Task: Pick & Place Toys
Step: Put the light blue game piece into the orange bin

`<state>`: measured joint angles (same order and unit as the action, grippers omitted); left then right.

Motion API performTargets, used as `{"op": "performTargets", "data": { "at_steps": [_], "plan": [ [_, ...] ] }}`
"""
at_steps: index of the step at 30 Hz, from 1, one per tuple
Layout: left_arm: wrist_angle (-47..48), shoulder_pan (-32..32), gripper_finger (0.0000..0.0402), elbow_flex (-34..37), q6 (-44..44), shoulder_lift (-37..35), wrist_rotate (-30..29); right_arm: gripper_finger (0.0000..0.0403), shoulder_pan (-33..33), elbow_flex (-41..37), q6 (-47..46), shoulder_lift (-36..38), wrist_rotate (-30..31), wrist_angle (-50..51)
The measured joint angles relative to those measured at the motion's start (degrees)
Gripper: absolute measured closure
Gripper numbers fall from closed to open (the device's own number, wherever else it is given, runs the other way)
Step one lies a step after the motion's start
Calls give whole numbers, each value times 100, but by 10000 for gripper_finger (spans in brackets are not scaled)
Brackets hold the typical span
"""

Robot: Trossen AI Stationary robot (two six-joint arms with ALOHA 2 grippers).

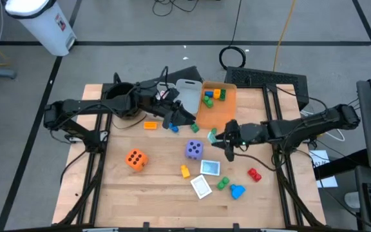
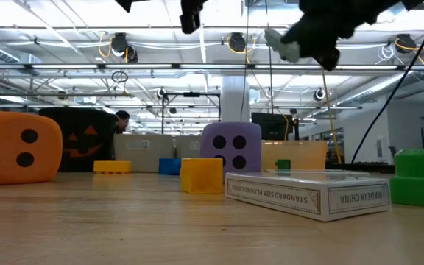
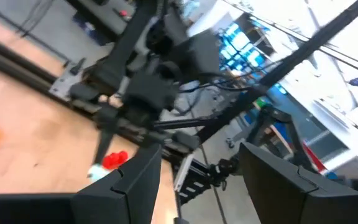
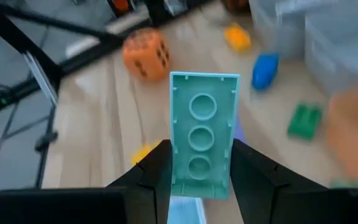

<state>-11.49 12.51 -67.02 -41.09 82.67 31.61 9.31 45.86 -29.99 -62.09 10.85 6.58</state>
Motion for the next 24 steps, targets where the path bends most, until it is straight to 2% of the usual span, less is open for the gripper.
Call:
{"op": "performTargets", "data": {
  "at_steps": [7,13,18,24],
  "plan": [
    [151,0,176,0,-368,9,-512,285,-331,711,1297,-265,330,-53],
    [165,0,176,0,-1278,135,-570,285,-472,1635,2375,-746,587,266],
    [565,0,176,0,-1140,138,-790,285,-592,2135,2622,-1093,560,756],
    [964,7,176,0,-1077,136,-1120,285,-597,2293,2627,-1302,546,890]
  ]
}}
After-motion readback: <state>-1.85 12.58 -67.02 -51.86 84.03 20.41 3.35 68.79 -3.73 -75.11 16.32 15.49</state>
